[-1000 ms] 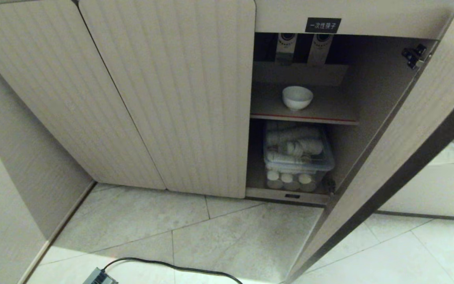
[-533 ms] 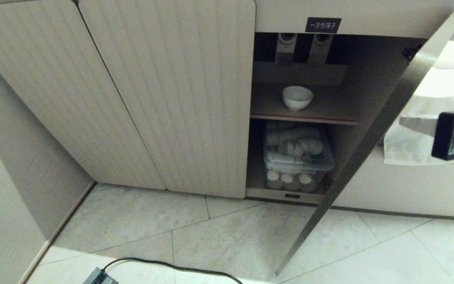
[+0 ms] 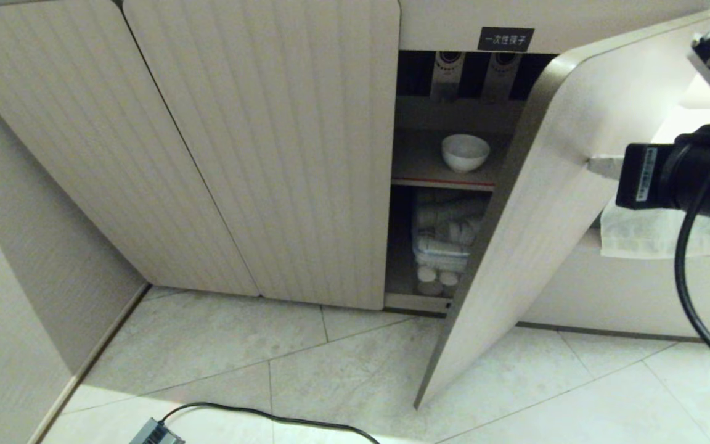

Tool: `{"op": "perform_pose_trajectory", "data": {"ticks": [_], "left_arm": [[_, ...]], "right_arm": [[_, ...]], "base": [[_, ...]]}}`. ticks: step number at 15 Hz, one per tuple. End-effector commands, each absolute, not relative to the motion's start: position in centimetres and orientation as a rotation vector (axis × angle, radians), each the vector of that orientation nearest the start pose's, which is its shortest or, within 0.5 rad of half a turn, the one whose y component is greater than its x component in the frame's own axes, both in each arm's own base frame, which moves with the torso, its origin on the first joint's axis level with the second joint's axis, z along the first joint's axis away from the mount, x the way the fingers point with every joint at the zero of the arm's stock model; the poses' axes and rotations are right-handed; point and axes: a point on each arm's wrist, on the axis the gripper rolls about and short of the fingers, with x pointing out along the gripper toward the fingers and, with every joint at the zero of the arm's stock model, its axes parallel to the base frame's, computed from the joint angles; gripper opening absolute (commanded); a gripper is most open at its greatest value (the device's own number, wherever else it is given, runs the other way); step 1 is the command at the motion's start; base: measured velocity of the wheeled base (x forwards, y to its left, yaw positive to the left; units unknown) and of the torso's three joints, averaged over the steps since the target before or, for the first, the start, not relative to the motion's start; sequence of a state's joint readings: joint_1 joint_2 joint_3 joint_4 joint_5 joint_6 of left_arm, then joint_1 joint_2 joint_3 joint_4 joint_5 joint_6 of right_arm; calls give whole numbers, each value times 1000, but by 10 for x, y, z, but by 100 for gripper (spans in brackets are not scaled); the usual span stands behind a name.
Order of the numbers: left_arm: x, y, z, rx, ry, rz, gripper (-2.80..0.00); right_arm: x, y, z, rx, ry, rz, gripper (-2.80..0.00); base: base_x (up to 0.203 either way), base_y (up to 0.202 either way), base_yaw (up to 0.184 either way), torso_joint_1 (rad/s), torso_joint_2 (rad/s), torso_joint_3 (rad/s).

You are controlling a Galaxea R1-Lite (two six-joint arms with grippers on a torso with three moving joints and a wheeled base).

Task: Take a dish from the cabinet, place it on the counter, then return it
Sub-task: Close the cabinet door

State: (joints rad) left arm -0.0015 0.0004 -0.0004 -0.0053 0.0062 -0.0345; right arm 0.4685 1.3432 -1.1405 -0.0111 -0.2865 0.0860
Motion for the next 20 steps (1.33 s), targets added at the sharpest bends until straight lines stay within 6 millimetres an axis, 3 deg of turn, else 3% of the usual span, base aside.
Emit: {"op": "perform_pose_trajectory", "data": {"ticks": [1,8,12,16,20], "left_arm": [[-23,0,76,-35,-5,5,-280],[-23,0,76,-35,-5,5,-280],[-23,0,76,-35,-6,4,-280],[-23,0,76,-35,-6,4,-280],[-23,0,77,-35,-8,4,-280]], "right_arm": [[213,98,309,18,177,133,-280],[242,80,306,93,105,-131,-280],[251,39,303,108,74,-317,-280],[238,5,294,116,51,-445,-280],[206,-17,277,109,76,-542,-280]], "base": [[0,0,0,0,0,0],[0,0,0,0,0,0],[0,0,0,0,0,0],[0,0,0,0,0,0],[0,0,0,0,0,0]]}}
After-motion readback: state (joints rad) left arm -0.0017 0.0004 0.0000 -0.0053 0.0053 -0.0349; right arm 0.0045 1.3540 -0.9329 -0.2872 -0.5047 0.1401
